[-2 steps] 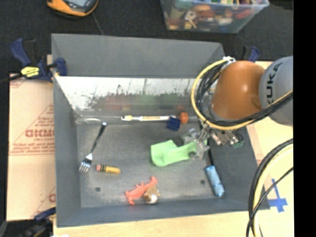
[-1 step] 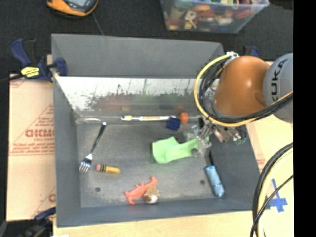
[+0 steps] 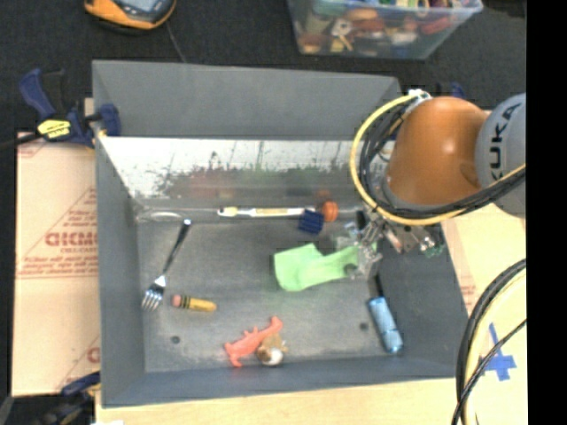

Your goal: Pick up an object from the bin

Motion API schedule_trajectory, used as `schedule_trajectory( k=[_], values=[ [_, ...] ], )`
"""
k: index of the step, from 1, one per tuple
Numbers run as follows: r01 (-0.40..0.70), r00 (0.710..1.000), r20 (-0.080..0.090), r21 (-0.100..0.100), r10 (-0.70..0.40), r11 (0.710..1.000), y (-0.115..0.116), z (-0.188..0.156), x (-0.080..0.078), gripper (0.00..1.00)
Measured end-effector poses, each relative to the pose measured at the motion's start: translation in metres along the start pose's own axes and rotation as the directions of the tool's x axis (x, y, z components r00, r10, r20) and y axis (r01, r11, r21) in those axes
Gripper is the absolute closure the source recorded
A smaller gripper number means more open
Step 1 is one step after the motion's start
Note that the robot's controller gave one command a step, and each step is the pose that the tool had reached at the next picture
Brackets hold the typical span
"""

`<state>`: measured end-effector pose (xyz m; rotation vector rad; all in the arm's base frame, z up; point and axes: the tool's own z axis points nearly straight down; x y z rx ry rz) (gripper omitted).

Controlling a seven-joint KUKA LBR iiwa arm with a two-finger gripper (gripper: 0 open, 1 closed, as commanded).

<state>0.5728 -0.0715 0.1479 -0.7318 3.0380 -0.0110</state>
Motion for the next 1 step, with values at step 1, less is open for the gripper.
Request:
schedule_trajectory(
  k=[1],
  values=[
    [-0.001,1.000,0.000,0.000,0.001,1.000,-0.0003,-0.0108,0.0001,1.00]
  ],
)
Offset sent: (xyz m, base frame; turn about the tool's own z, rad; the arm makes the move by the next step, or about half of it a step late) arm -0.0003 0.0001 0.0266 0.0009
